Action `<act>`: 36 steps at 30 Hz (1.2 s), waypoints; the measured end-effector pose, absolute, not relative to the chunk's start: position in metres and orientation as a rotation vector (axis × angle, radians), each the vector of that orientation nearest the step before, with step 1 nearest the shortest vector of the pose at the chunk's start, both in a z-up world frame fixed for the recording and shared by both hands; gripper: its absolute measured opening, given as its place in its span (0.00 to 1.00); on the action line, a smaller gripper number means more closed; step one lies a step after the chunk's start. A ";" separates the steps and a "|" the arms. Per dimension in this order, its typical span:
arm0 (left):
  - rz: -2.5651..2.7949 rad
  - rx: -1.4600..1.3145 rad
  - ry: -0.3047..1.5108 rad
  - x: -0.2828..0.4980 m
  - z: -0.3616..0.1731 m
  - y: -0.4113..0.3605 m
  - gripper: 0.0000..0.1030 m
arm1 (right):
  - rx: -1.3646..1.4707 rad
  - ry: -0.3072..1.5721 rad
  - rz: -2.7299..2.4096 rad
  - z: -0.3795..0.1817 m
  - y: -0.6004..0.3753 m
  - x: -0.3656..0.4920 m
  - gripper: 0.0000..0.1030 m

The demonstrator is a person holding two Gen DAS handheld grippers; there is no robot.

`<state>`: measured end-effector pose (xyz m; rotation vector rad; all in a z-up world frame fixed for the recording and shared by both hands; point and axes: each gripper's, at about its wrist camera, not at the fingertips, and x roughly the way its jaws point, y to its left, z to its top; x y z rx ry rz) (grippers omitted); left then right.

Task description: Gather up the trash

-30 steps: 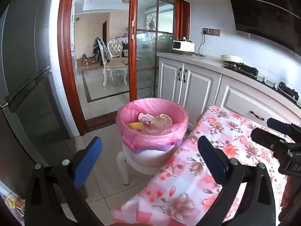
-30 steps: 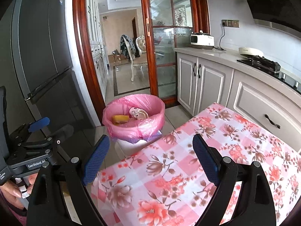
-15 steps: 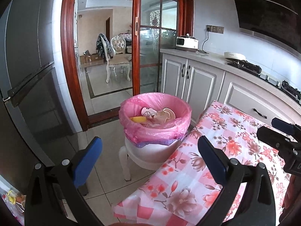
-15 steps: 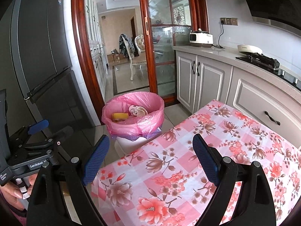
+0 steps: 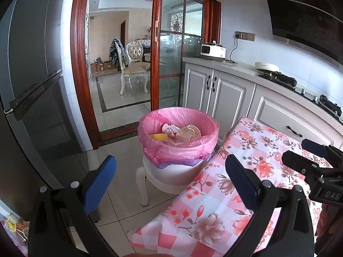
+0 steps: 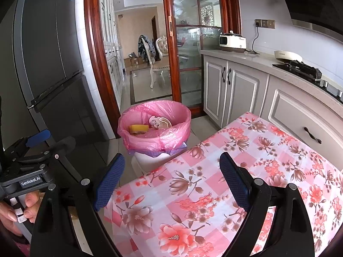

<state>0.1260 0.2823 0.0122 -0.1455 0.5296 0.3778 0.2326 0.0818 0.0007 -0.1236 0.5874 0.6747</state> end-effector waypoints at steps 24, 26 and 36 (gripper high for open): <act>0.356 -0.130 0.523 0.124 0.016 0.275 0.96 | -0.114 0.595 0.672 -0.002 0.080 0.233 0.82; 0.356 -0.130 0.524 0.124 0.015 0.275 0.96 | -0.111 0.596 0.674 -0.003 0.081 0.233 0.82; 0.355 -0.127 0.520 0.123 0.016 0.275 0.96 | -0.105 0.598 0.673 -0.006 0.081 0.231 0.82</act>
